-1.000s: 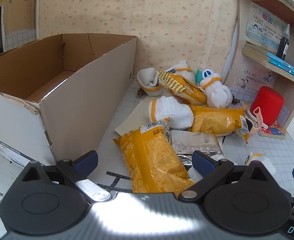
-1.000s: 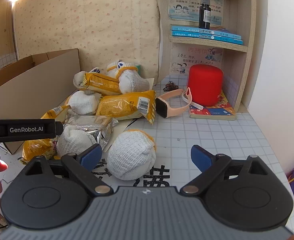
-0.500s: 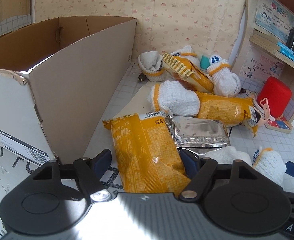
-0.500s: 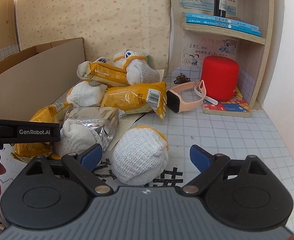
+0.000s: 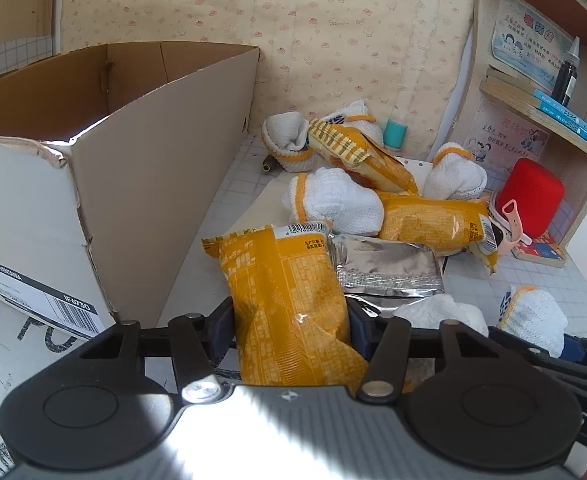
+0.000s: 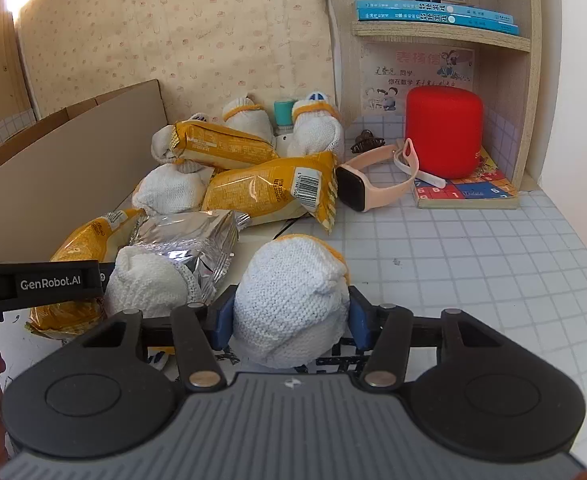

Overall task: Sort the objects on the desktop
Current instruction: 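Close left tool on the yellow chip bag while right tool closes on the white knit ball, then carry the yellow bag with left tool while right tool carries the white ball over the cardboard box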

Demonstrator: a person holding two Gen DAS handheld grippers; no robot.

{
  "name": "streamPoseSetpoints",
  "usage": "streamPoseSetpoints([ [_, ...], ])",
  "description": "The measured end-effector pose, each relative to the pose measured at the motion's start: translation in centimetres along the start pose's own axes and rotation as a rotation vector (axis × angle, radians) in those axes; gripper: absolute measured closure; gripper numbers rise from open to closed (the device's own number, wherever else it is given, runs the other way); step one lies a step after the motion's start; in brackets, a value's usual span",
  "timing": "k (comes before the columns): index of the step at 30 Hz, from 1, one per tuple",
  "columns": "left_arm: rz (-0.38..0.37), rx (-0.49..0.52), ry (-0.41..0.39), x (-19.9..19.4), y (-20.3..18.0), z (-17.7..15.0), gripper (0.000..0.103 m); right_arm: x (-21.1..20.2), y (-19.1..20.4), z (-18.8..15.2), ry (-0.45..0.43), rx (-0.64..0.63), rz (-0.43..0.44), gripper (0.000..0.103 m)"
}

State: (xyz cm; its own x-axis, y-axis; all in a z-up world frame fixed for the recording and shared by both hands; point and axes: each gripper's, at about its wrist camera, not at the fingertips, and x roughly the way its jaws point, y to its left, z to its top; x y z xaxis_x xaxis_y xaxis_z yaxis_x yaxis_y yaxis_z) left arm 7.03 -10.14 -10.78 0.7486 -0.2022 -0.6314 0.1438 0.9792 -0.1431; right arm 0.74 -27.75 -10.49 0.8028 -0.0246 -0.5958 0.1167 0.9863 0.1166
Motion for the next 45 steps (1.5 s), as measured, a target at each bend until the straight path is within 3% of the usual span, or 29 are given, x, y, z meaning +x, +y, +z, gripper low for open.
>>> streamPoseSetpoints([
  [14,-0.02,0.039,-0.11,-4.0,-0.3,-0.2,0.05,-3.4,0.2,1.0,-0.087,0.007,0.003,0.049],
  [24,-0.051,0.058,-0.215,-8.7,-0.3,1.4,0.05,-6.4,1.4,3.4,-0.16,-0.022,0.027,0.049],
  [32,-0.042,0.044,-0.271,-11.5,1.4,2.7,0.05,-7.8,3.9,5.2,-0.209,-0.058,0.074,0.049],
  [45,-0.001,-0.012,-0.304,-13.7,5.3,4.1,0.05,-7.3,9.1,6.6,-0.202,-0.133,0.166,0.049],
])
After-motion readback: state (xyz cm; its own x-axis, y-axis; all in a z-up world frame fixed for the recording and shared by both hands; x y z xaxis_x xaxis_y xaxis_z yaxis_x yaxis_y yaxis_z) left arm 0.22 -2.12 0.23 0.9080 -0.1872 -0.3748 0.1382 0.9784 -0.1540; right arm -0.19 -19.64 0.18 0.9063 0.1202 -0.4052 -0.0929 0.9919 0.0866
